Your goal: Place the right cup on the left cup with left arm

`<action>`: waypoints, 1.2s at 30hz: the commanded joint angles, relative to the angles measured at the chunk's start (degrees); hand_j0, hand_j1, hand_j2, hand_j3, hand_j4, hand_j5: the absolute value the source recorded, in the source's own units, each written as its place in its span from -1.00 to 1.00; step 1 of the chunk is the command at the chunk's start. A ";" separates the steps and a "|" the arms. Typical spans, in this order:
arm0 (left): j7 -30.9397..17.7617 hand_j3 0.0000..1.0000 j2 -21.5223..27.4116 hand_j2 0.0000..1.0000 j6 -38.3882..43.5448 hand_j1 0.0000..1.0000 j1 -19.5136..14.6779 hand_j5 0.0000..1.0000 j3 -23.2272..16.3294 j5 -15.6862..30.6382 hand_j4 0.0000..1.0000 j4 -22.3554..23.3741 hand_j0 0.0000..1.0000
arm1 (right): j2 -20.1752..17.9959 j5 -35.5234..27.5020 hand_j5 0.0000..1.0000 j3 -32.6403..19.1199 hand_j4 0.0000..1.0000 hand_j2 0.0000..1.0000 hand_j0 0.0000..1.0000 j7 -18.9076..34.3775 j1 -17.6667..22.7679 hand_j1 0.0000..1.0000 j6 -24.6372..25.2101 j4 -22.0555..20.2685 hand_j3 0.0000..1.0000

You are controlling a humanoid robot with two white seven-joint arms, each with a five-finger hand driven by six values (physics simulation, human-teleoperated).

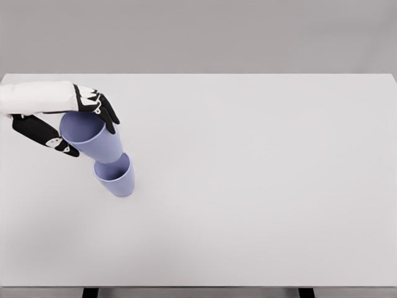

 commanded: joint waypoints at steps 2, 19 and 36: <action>0.01 0.03 0.79 0.03 0.19 0.03 0.18 0.03 0.06 0.48 0.03 -0.45 0.03 | 0.00 0.07 1.00 0.00 1.00 1.00 1.00 0.02 0.00 1.00 -0.03 0.08 1.00; 0.10 0.03 0.26 0.03 0.19 0.03 1.41 0.03 0.06 0.21 0.03 -0.80 0.03 | 0.00 0.07 1.00 0.00 1.00 1.00 1.00 0.02 0.00 1.00 -0.03 -0.01 1.00; 0.18 0.04 -0.62 0.04 0.19 0.04 2.29 0.04 0.15 -0.40 0.04 0.34 0.04 | 0.00 0.07 1.00 0.00 1.00 1.00 1.00 0.02 0.00 1.00 -0.03 -0.01 1.00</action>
